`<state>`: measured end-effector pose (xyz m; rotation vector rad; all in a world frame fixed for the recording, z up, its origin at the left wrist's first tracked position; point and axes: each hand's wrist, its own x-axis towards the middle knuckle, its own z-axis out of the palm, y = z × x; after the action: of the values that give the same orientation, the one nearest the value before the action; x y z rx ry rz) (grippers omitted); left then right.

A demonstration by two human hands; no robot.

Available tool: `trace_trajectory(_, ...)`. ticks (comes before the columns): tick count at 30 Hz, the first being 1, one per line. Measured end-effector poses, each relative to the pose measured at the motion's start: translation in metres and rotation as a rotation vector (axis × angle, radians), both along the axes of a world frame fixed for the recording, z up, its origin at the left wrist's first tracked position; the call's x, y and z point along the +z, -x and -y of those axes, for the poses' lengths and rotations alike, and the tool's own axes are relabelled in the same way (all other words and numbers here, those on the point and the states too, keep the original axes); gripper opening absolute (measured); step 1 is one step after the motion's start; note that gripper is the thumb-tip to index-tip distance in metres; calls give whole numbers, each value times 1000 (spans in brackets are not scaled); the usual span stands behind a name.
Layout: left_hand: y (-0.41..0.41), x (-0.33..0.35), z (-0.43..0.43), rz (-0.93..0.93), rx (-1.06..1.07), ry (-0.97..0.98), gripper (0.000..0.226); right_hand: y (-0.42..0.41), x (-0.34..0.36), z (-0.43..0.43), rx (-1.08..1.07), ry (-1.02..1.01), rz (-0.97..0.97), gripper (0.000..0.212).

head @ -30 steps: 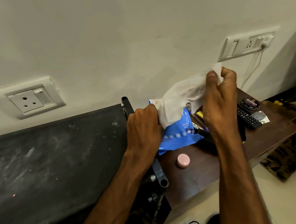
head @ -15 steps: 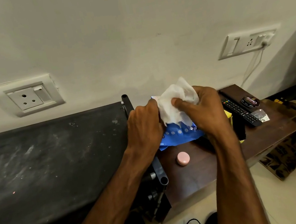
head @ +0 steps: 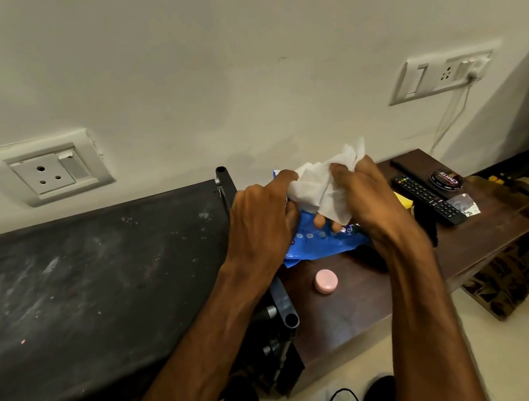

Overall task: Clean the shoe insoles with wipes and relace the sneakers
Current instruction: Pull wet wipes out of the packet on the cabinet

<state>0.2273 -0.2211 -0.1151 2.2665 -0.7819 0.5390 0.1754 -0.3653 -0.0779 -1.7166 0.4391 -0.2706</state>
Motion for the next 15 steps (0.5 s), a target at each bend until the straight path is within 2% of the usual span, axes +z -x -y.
trace_trajectory(3,0,-1,-1,-28,-5,6,31,1,3,-2,-85,7,74,20)
trace_trajectory(7,0,-2,0,-50,22,2,6,1,3,1,-194,53,222,28)
trace_trajectory(11,1,-1,0,-81,31,17,2,4,5,2,-238,54,321,18)
trace_trajectory(13,2,0,-2,-78,39,9,1,5,10,5,-303,-17,407,7)
trace_trajectory(15,2,0,-2,-70,49,9,3,7,19,4,-384,-124,476,8)
